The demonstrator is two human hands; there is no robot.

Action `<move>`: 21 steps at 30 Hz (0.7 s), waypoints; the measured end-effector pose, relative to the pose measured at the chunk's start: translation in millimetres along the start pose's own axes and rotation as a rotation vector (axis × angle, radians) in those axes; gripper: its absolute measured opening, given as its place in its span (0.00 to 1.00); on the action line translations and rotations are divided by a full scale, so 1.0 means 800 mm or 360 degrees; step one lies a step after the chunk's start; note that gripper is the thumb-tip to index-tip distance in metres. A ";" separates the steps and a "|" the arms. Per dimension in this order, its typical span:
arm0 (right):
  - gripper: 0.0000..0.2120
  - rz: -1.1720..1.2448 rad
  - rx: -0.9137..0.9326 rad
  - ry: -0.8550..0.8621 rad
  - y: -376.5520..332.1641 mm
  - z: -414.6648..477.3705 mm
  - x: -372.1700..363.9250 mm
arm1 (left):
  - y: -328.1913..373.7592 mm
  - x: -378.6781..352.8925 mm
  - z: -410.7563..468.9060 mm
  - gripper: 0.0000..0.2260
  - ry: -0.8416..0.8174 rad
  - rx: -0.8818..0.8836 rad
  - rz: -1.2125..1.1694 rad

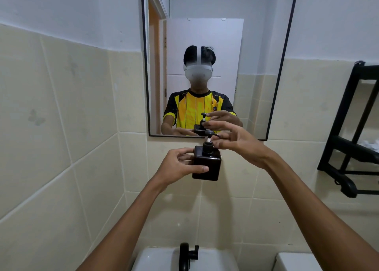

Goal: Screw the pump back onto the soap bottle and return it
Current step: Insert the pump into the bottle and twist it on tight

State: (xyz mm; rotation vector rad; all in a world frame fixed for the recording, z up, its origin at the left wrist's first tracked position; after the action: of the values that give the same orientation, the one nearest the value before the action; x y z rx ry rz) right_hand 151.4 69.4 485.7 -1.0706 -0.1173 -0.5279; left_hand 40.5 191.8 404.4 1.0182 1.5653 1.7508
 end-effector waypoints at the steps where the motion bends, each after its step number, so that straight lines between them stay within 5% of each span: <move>1: 0.29 0.0002 -0.0002 -0.0024 -0.001 0.000 -0.003 | 0.001 0.000 0.000 0.33 -0.0002 -0.0005 0.0007; 9: 0.28 -0.0084 0.0045 0.0053 -0.011 -0.001 0.005 | 0.002 0.007 -0.003 0.25 0.0038 -0.0010 -0.0030; 21: 0.29 -0.0089 0.0053 0.0077 -0.002 0.003 -0.005 | -0.005 0.009 0.000 0.31 0.0030 0.0008 -0.0091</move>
State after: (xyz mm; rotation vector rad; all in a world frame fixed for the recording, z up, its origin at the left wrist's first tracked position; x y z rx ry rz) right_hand 147.3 72.0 486.9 -1.0238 -0.1133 -0.6001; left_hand 36.2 197.8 401.8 0.9527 1.5952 1.7233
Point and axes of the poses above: each hand's wrist, its own z-axis towards the middle knuckle, its own x-axis out of the back of the hand, y = z × x, the point moved 10 cm from there along z, towards the middle knuckle, and after that the axes turned 15 degrees about x, right-handed, at the moved point
